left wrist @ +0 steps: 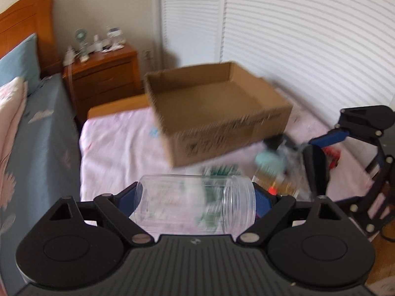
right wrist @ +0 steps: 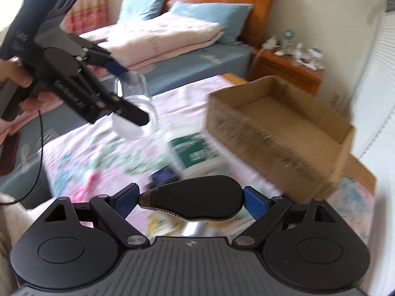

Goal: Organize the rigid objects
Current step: 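Carry the jar over the cardboard box and open the left tool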

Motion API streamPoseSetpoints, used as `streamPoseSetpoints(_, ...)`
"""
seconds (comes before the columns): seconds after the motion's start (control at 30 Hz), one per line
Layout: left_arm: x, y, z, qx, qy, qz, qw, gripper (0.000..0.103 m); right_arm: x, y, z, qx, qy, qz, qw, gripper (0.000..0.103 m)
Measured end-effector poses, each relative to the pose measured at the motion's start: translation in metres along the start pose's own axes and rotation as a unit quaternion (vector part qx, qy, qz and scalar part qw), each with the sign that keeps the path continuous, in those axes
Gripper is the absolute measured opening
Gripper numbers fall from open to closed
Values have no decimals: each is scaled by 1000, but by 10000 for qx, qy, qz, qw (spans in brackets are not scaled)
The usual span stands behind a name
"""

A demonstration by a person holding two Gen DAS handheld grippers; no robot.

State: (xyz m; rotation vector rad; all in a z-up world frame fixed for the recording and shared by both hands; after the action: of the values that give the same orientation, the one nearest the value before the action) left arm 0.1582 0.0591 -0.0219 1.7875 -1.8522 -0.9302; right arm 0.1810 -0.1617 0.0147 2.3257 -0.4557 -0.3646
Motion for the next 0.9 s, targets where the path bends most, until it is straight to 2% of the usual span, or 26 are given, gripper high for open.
streamPoseSetpoints(0.13, 9, -17, -39, 144, -84, 106, 9998, 90, 29, 9, -17, 217, -204, 283, 9992, 93)
streamPoseSetpoints(0.27, 17, -42, -80, 317, -187, 35, 9993, 90, 55, 12, -32, 392, -402, 530, 9970, 93)
streamPoseSetpoints(0.47, 33, -102, -127, 139, -344, -24, 9993, 90, 87, 9, -36, 514, -740, 731, 9932, 93)
streamPoseSetpoints(0.53, 35, -120, -139, 118, -302, -152, 9994, 90, 94, 9, -34, 495, -839, 802, 9920, 93)
streamPoseSetpoints(0.63, 34, -140, -151, 93, -151, -212, 9996, 91, 102, 9, -32, 505, -961, 873, 9903, 93)
streamPoseSetpoints(0.7, 33, -148, -155, 44, -85, -189, 9998, 96, 106, 10, -32, 522, -1038, 905, 9891, 93)
streamPoseSetpoints(0.9, 24, -141, -152, 43, -10, -267, 9996, 96, 108, 10, -38, 580, -1126, 879, 9880, 93)
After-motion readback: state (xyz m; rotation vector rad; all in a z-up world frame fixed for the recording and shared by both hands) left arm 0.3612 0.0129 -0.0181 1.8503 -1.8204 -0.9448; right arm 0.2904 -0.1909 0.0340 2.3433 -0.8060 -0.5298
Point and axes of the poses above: each gripper's, at about its wrist camera, not at the fingertips, and y roughly against the way its jaws point, x to its right, z to its underside, the point moved 4 cm from there along -y, roughly the way its jaws point, and after that the axes turned 15 degrees about -z, right-handed, at the moved point
